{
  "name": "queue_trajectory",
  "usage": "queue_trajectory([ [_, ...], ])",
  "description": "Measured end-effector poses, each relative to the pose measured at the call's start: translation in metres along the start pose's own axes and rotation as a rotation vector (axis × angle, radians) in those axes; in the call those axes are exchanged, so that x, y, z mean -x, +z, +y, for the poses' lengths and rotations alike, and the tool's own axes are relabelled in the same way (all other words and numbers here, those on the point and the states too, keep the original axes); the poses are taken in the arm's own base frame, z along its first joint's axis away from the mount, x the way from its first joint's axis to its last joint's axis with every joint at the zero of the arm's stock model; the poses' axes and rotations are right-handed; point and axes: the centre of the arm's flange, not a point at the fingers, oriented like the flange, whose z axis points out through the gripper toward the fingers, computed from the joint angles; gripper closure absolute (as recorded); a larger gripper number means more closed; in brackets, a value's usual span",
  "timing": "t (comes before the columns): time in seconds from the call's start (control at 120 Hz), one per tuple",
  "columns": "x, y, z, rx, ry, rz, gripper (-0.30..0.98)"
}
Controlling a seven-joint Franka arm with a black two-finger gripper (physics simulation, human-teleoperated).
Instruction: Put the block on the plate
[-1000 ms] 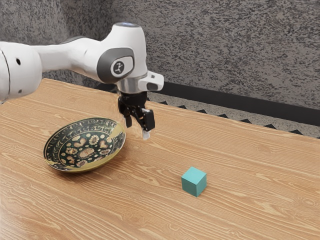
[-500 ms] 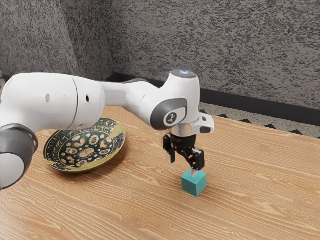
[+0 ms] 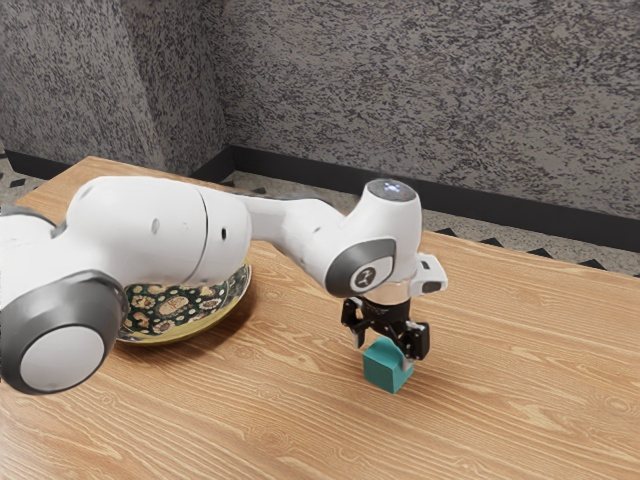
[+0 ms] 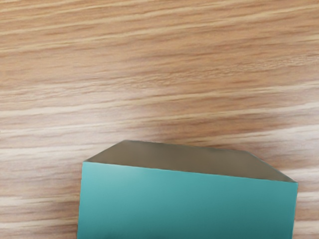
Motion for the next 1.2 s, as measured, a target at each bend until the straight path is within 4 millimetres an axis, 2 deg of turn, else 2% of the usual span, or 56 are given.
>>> queue_trajectory([
  [0.125,-0.003,0.006,0.000,-0.008,-0.023,0.022,0.02],
  [0.333,-0.003,0.007,0.005,0.004,-0.059,0.043,0.21],
  [0.583,-0.003,0.010,0.003,0.007,-0.105,0.046,0.26],
  [0.742,-0.004,0.002,0.002,0.013,-0.126,0.055,0.29],
  [0.842,-0.003,-0.012,-0.004,0.021,-0.143,0.067,0.31],
  [0.908,-0.001,-0.028,-0.023,0.031,-0.174,0.074,0.32],
  [0.975,0.001,-0.049,-0.057,0.045,-0.224,0.086,0.32],
  [1.1,0.006,-0.087,-0.148,0.068,-0.359,0.115,0.32],
  [1.2,0.009,-0.099,-0.217,0.071,-0.466,0.126,0.32],
])
